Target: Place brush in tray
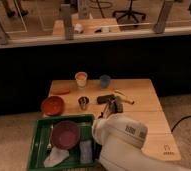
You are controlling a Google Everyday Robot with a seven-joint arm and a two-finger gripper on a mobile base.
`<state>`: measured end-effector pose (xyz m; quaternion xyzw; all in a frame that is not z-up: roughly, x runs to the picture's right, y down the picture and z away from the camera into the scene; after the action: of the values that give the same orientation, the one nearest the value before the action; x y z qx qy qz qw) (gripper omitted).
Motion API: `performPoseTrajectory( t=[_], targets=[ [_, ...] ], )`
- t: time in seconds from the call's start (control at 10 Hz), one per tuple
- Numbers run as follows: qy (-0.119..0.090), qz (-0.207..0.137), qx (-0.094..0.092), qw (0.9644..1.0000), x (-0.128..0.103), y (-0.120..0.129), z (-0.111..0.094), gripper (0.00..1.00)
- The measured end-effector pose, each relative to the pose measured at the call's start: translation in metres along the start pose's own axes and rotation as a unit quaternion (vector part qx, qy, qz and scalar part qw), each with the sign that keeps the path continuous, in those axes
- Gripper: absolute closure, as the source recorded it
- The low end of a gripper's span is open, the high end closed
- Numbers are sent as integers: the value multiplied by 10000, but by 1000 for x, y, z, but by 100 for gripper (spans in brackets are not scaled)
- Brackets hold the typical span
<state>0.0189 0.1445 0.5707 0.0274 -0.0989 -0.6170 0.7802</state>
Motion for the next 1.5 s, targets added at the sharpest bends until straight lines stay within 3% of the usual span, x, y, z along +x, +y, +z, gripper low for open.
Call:
performPoseTrajectory(
  t=[0.2,0.4,0.5,0.6,0.8,0.9,1.2,1.5],
  targets=[
    [-10,-20,-1,10000,0,0,0,100],
    [-173,-432,51,9989,0,-13,5,100],
    [-328,-831,75,9960,-1,-33,12,100],
    [-413,-1014,65,9940,-2,-45,17,100],
    [-764,-1635,123,9835,-5,-97,39,100],
    [-926,-1809,171,9790,-7,-113,47,100],
    [-1585,-2045,543,9644,-25,-145,68,100],
    [-1592,-2029,539,9647,-24,-144,69,100]
  ],
)
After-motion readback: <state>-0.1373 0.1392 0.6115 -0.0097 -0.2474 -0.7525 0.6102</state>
